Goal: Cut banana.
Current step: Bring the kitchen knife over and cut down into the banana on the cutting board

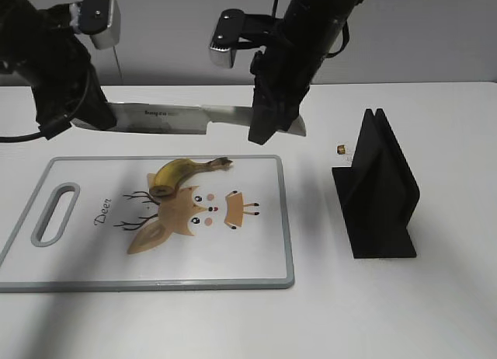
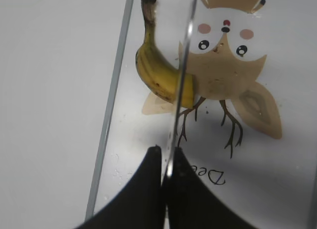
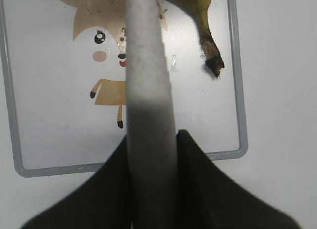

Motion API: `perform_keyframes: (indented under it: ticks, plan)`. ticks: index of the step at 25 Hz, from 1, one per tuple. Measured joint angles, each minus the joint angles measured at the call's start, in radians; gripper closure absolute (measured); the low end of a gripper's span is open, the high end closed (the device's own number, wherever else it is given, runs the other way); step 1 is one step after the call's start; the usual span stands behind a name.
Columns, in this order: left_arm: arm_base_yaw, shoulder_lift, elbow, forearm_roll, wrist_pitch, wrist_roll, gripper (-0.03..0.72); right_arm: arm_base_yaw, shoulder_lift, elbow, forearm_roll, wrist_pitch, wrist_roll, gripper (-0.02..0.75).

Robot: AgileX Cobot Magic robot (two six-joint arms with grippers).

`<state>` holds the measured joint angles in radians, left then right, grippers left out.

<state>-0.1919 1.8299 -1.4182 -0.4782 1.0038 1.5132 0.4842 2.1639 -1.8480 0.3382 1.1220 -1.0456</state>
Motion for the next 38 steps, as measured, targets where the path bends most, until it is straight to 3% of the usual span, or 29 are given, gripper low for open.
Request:
perform_keyframes:
  ticks: [11, 38]
  plan:
    - [-0.009, 0.018, 0.151, -0.032, -0.176, 0.006, 0.688, 0.005, 0.054, -0.002, -0.035, -0.008, 0.004, 0.555]
    - [-0.009, 0.122, 0.152, -0.024, -0.245, 0.012, 0.688, 0.002, 0.148, -0.009, -0.017, -0.062, 0.006, 0.552]
